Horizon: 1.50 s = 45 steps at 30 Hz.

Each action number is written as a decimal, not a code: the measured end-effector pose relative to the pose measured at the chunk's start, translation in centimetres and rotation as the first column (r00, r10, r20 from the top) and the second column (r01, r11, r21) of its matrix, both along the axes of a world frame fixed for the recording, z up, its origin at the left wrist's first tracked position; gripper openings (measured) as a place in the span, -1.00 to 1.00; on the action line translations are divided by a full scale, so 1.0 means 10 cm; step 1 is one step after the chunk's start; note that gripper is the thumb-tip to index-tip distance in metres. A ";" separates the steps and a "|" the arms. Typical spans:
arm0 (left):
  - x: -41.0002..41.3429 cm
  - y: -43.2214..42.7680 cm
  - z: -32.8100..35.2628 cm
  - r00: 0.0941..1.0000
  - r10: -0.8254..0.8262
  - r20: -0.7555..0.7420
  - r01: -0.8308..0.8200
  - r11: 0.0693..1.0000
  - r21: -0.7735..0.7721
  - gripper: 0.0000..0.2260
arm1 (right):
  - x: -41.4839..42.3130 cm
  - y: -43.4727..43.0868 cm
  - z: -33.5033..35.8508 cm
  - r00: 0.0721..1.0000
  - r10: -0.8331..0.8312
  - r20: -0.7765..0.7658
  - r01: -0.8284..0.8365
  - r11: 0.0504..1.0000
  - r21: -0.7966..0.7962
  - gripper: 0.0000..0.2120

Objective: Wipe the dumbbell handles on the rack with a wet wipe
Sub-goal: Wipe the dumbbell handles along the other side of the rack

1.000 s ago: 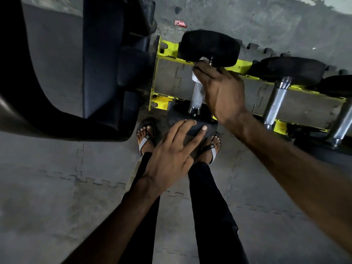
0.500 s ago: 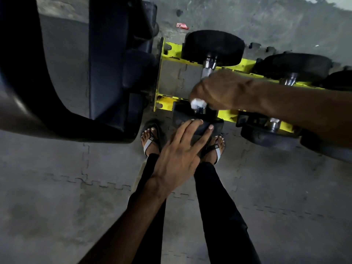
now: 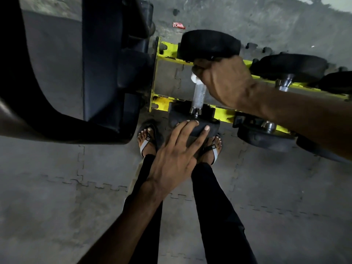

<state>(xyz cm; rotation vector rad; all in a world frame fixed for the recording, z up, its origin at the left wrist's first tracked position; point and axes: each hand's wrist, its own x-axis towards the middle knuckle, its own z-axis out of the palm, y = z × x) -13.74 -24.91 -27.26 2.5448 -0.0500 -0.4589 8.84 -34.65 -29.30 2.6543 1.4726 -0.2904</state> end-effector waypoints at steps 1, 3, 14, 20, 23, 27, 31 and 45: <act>0.00 0.00 0.00 1.000 0.000 0.002 0.000 1.000 0.001 -0.31 | -0.01 -0.03 0.03 1.000 0.015 0.025 -0.017 0.998 0.056 -0.66; 0.00 -0.01 -0.01 1.000 0.000 0.005 0.000 1.000 -0.003 -0.31 | -0.04 -0.12 0.02 0.998 0.028 0.061 -0.034 0.994 0.102 -0.67; 0.01 0.00 -0.02 1.000 0.009 0.030 -0.009 1.000 -0.026 -0.35 | -0.53 0.05 0.05 0.614 -0.731 -0.296 0.776 0.491 0.396 -0.77; -0.02 0.02 -0.02 0.998 0.003 0.063 -0.001 0.999 -0.041 -0.38 | -0.36 0.36 0.02 -0.107 -0.715 -0.690 0.962 -0.249 0.109 -0.78; -0.01 0.01 -0.01 0.998 0.004 0.060 -0.002 1.000 -0.024 -0.35 | -0.12 0.31 -0.09 -0.433 -0.299 -0.850 0.837 -0.484 -0.256 -0.80; -0.02 -0.01 -0.03 0.997 0.014 0.077 -0.013 1.000 -0.009 -0.29 | -0.04 0.18 -0.21 -0.542 -0.025 -0.840 0.786 -0.368 -0.496 -0.82; -0.03 -0.03 -0.06 0.994 0.020 0.106 -0.020 1.000 -0.001 -0.29 | -0.01 0.13 -0.36 -0.528 0.043 -0.848 0.811 -0.270 -0.518 -0.69; 0.01 -0.03 -0.01 0.994 0.014 0.111 -0.019 0.999 0.048 -0.31 | -0.30 -0.21 -0.45 -0.089 -0.593 -0.800 0.779 0.459 -0.427 -0.76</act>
